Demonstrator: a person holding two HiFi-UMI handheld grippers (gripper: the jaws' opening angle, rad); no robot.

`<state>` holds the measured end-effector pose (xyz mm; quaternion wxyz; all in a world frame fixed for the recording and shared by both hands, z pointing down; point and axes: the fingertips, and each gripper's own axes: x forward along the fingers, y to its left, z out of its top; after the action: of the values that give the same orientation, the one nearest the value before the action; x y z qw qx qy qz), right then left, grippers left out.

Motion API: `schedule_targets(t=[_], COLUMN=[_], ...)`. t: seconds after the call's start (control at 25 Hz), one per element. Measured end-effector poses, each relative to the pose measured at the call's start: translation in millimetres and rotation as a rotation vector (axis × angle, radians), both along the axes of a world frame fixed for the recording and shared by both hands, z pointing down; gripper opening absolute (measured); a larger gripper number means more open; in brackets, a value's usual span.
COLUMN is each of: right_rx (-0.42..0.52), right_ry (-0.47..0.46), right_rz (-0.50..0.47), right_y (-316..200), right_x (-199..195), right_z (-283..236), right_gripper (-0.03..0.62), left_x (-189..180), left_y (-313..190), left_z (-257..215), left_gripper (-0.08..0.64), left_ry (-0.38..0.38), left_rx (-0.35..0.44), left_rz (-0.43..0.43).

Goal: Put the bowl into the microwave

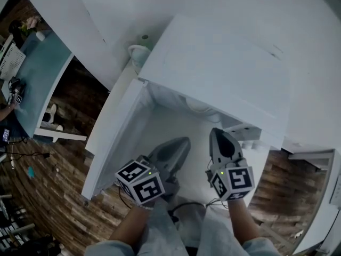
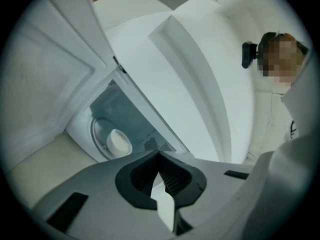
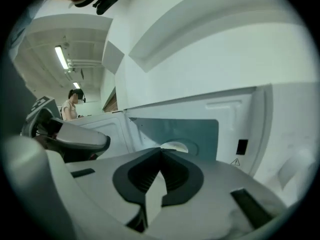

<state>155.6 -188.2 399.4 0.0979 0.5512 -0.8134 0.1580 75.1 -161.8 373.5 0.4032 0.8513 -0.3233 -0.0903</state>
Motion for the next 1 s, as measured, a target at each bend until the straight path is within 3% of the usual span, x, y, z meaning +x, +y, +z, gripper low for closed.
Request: schedule_targets(t=[0.28, 0.56, 0.72, 1.0], right_rx=[0.062, 0.15, 0.218, 0.284], right_ry=[-0.003, -0.093, -0.117, -0.129], right_rz=[-0.043, -0.101, -0.161, -0.166], right_y=[23, 35, 43, 51], right_x=[7, -2, -8, -3], right_z=[-37, -78, -102, -125], right_gripper=[0.002, 0.002, 0.002, 0.002], left_x=[-1, 0, -2, -9], left_y=[13, 25, 30, 33], left_z=[-30, -53, -63, -75], left_gripper=[0.0, -0.002, -0.002, -0.002], left_ry=[-0.072, -0.12, -0.135, -0.137], left_rx=[0.094, 0.167, 0.189, 0.207], left_rz=[0.037, 0.08, 0.068, 0.021])
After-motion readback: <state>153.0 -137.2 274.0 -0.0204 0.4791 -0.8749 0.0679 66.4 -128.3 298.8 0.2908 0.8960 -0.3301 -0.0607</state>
